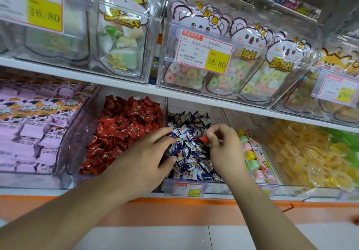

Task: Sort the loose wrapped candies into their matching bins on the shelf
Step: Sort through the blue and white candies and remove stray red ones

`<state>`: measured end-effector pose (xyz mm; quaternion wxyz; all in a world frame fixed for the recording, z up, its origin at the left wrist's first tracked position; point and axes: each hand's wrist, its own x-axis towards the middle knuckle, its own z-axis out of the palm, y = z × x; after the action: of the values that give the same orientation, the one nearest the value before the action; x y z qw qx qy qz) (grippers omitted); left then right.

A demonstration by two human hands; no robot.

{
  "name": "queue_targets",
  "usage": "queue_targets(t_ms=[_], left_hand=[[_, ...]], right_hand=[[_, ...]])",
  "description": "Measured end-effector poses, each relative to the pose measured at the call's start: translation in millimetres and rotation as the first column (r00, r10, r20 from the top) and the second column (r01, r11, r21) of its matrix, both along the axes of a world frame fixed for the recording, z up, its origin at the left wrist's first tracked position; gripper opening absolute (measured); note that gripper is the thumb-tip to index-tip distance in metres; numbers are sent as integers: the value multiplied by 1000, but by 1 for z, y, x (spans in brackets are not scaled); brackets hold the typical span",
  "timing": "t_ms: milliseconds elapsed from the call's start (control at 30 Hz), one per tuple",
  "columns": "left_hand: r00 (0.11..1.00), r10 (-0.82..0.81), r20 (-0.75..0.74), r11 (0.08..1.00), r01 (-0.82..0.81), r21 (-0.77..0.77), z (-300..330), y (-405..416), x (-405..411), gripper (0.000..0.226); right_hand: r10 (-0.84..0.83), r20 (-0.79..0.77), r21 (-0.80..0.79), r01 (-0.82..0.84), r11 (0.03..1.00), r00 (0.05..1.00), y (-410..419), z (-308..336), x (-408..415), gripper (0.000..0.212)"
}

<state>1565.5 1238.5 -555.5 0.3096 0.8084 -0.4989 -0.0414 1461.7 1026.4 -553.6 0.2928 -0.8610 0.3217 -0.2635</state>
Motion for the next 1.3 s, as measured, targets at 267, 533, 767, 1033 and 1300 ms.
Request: queue_targets(t_ms=[267,533,767,1033,1300], left_hand=[[952,57,-299,947,-146,-285,25,-3,-6,27],[937,345,-56,900,-347,-263,24,19,23,22],[1000,-3,28,999,2,48,8,4,5,63],[998,-48,32,999,47,26,-15,-6,10,65],[998,-55,6,998,55,-12,-14,-6,13,58]], right_hand=[[227,245,367,-307,878,943,71,38,-2,15],[114,106,253,-138,958,988,47,25,-11,21],[12,-176,-35,-18,999,984,13,6,-9,30],[-14,-326,-120,-26,992,945,-10,-3,28,23],[-114,-445,-103,76,992,888,-26,-11,54,11]])
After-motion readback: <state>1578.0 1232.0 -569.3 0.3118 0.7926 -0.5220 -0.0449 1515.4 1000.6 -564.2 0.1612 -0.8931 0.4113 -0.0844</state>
